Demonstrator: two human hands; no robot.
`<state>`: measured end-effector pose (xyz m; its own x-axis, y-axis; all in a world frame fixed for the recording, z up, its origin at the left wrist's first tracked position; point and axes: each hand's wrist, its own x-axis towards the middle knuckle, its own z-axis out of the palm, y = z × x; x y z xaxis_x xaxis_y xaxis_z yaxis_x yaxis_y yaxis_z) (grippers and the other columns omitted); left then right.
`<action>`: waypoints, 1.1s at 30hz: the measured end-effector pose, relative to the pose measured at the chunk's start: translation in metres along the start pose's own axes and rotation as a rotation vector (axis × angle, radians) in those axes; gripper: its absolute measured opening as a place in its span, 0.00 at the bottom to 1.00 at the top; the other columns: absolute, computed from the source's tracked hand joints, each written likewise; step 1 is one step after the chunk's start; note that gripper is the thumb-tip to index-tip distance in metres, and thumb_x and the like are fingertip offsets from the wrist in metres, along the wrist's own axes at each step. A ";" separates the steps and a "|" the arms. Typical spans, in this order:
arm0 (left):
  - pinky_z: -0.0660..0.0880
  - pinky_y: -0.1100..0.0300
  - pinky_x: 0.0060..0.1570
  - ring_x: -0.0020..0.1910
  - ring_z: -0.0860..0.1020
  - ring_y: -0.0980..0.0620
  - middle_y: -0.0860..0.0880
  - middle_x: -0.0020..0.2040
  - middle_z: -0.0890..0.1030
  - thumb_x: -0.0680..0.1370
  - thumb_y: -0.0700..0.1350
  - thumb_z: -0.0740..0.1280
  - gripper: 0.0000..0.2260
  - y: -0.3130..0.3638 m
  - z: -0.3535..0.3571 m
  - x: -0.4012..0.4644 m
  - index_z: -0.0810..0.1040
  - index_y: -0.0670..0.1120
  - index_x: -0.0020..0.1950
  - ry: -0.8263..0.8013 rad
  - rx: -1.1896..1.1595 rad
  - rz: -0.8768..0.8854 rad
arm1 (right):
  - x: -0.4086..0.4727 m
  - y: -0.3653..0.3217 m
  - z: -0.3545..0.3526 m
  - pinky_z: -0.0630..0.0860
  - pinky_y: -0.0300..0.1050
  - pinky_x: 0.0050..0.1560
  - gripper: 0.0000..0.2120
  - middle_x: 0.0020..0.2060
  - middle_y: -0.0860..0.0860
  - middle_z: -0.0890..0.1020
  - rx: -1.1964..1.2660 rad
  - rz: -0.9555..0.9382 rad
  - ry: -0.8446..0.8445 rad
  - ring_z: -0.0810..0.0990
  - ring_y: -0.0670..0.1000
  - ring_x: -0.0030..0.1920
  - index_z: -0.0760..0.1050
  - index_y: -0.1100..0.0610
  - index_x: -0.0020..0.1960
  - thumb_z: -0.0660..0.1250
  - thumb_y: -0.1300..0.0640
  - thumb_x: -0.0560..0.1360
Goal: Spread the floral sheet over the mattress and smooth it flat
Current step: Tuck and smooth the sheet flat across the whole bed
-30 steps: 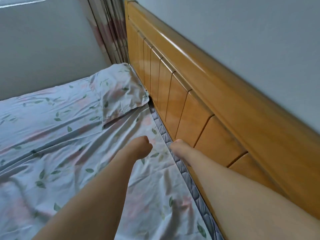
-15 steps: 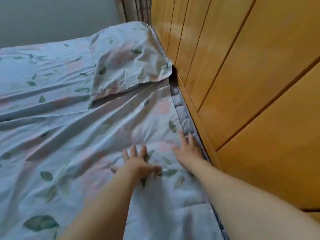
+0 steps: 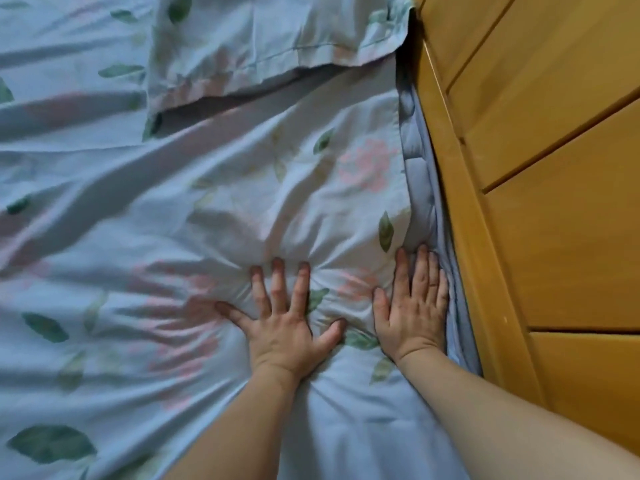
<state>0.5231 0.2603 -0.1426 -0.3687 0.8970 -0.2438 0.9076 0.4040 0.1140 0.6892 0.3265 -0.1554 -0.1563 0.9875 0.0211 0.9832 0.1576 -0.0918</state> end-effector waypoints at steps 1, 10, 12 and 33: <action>0.43 0.19 0.58 0.76 0.54 0.38 0.45 0.77 0.57 0.64 0.77 0.55 0.46 0.000 0.001 0.000 0.58 0.55 0.77 0.008 0.003 0.003 | 0.001 0.000 0.000 0.52 0.58 0.74 0.34 0.75 0.61 0.59 0.003 0.000 0.011 0.57 0.60 0.75 0.59 0.58 0.76 0.51 0.42 0.75; 0.42 0.20 0.59 0.76 0.53 0.39 0.46 0.78 0.56 0.64 0.76 0.54 0.45 -0.002 0.004 -0.004 0.58 0.56 0.77 0.032 0.003 0.008 | -0.003 -0.001 0.002 0.51 0.57 0.75 0.34 0.75 0.60 0.59 0.004 0.003 0.052 0.58 0.60 0.75 0.59 0.58 0.77 0.50 0.42 0.76; 0.42 0.20 0.59 0.76 0.54 0.39 0.46 0.77 0.57 0.65 0.76 0.54 0.45 -0.001 0.008 -0.005 0.58 0.56 0.77 0.059 0.011 0.009 | -0.004 0.003 0.004 0.51 0.57 0.75 0.33 0.75 0.60 0.60 0.014 0.000 0.067 0.58 0.60 0.75 0.59 0.58 0.77 0.50 0.42 0.76; 0.33 0.25 0.61 0.77 0.37 0.48 0.55 0.79 0.41 0.64 0.81 0.41 0.44 -0.013 0.031 -0.023 0.43 0.64 0.77 0.283 -0.034 0.116 | -0.048 0.009 0.005 0.51 0.53 0.73 0.31 0.74 0.58 0.60 0.165 0.039 0.182 0.57 0.58 0.74 0.54 0.60 0.76 0.46 0.43 0.81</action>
<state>0.5261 0.2295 -0.1679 -0.3085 0.9499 0.0501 0.9414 0.2974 0.1591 0.7051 0.2803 -0.1619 -0.0845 0.9777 0.1924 0.9573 0.1332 -0.2566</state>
